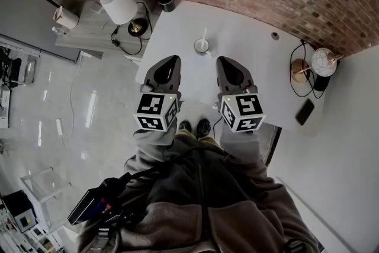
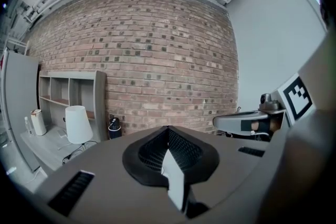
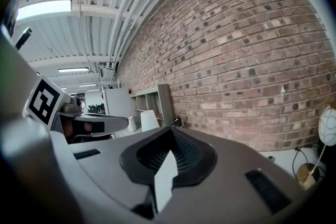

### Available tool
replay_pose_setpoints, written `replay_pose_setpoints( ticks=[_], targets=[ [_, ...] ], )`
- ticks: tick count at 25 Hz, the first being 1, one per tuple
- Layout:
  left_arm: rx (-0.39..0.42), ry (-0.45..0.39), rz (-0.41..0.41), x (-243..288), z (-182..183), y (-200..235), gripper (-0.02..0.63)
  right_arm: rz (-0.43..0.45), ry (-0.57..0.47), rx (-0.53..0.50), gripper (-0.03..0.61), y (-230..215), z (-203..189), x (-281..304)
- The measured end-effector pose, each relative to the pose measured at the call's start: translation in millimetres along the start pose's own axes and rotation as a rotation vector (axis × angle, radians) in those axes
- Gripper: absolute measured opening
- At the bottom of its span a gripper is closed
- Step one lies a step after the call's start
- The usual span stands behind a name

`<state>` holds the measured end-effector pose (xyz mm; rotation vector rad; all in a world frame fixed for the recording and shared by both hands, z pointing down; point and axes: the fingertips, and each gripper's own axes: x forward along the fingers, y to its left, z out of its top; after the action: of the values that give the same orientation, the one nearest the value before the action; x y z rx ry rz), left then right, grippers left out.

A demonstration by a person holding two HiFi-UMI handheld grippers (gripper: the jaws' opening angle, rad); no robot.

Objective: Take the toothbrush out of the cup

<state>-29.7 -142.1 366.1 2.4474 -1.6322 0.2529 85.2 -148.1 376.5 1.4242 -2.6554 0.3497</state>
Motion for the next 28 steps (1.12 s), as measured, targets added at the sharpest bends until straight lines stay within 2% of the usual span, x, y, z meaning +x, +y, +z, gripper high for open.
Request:
replay_pose_setpoints(
  ticks=[6,12,18,28],
  targets=[
    [-0.041,0.068,-0.015,5,-34,1,0.005,-0.017,0.066,0.023,0.002,-3,-31,7],
    [-0.079,0.142,-0.045,32,-79,23,0.005,-0.015,0.156,0.034,0.002,-11,-72,50],
    [-0.11,0.22,-0.028,41,-118,36,0.005,0.0,0.245,-0.002,0.002,-12,-112,74],
    [-0.183,0.344,-0.038,66,-191,54,0.005,0.02,0.349,0.021,0.002,-34,-175,124]
  ],
)
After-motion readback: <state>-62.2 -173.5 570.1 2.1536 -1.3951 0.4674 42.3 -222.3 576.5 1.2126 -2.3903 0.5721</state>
